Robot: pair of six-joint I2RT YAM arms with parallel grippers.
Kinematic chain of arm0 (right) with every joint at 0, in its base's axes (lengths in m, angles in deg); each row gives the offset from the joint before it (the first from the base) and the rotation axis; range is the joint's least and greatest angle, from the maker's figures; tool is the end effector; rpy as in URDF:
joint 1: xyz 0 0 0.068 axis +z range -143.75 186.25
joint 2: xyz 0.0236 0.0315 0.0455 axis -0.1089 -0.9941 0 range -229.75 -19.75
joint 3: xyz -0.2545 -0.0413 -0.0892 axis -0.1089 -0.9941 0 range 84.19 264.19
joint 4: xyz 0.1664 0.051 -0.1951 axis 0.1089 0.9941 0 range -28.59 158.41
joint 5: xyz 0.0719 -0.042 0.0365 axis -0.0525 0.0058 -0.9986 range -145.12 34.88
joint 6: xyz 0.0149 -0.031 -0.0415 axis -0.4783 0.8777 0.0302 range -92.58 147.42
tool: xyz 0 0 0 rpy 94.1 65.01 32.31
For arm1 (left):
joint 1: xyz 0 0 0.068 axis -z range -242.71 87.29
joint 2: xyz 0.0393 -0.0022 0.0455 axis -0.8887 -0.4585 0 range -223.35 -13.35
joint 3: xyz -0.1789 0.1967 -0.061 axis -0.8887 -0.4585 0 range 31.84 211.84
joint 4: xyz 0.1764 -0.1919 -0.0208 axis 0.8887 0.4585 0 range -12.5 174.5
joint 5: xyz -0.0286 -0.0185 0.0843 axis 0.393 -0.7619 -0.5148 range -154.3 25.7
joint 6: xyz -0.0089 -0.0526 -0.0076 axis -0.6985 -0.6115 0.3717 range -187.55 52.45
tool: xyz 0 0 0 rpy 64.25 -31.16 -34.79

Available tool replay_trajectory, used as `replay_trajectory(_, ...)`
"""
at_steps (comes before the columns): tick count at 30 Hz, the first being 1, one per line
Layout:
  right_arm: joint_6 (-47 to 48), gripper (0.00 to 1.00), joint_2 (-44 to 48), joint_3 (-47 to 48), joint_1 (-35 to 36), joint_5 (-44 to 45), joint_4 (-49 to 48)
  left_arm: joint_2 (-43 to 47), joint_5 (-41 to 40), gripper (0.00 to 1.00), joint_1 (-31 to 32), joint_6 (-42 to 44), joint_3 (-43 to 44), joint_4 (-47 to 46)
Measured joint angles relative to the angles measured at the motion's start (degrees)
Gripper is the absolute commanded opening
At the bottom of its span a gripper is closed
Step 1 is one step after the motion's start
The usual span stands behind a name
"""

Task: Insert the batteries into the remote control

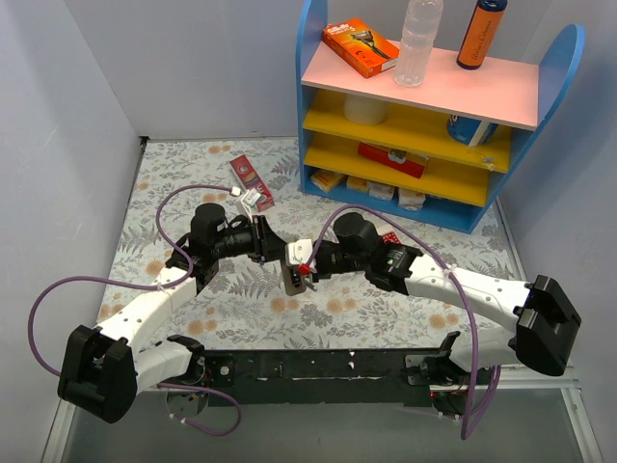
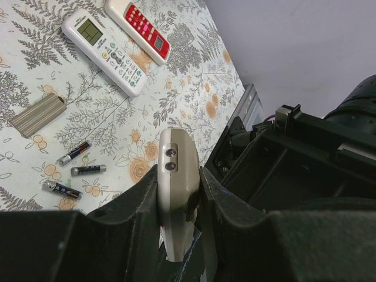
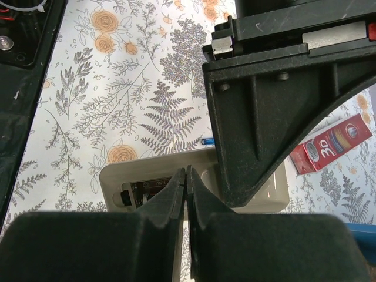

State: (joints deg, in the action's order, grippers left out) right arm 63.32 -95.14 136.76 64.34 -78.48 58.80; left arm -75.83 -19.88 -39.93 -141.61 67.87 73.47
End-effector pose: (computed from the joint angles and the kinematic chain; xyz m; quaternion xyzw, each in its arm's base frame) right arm 0.1480 0.2644 0.2924 -0.6664 0.4632 0.2707 0.5178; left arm 0.2080 -0.1143 0.2543 -0.1434 0.7846 -0.5936 0.1067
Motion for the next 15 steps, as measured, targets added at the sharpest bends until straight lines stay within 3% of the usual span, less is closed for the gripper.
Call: replay_trajectory(15,-0.7,0.38,2.8,0.2,-0.1,-1.7,0.9,0.1,-0.1,0.00,0.3,-0.6,0.0,-0.5)
